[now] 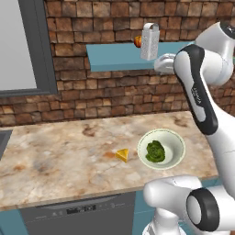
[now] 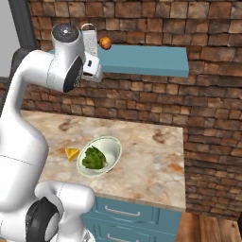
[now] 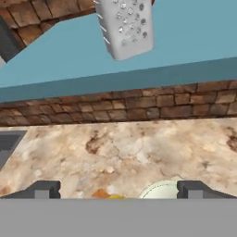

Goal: Pick the cheese from the fridge and the cheese grater from the cabinet and place them next to the salad bowl.

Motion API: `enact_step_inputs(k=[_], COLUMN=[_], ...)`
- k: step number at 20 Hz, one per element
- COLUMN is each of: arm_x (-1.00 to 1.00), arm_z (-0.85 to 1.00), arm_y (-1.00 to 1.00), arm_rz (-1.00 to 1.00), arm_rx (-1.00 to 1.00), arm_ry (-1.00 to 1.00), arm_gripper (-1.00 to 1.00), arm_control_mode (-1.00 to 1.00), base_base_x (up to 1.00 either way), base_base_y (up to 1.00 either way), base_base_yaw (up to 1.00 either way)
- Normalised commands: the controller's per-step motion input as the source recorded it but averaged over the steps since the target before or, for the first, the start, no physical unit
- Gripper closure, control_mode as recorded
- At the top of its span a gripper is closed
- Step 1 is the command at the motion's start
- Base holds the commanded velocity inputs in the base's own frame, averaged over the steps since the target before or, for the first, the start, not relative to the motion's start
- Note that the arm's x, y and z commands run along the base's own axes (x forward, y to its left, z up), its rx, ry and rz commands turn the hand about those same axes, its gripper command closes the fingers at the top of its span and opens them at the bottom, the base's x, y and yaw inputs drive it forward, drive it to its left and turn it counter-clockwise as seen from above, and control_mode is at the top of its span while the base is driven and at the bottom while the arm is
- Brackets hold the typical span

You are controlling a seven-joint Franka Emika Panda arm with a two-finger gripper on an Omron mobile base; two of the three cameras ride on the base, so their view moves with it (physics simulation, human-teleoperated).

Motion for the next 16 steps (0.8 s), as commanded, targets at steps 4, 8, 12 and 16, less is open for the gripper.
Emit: enact_step_inputs(k=[4, 8, 12, 16], arm_x=[0.26, 0.30, 0.29, 0.33], arm_z=[0.24, 0.22, 0.18, 0.12], arm_y=[-0.06, -0.06, 0.00, 0.00], arm_rz=[0.22, 0.27, 0.29, 0.11], arm_rx=[0.00, 0.00, -0.09, -0.07], arm_ry=[0.02, 0.00, 0.00, 0.00], arm_gripper=[-1.00, -1.00, -1.00, -1.00], arm_control_mode=[-1.00, -1.00, -1.00, -1.00], base_base_x=[0.00, 0.00, 0.00, 0.00], base_base_y=[0.00, 0.00, 0.00, 0.00], base_base_yaw=[0.00, 0.00, 0.00, 0.00])
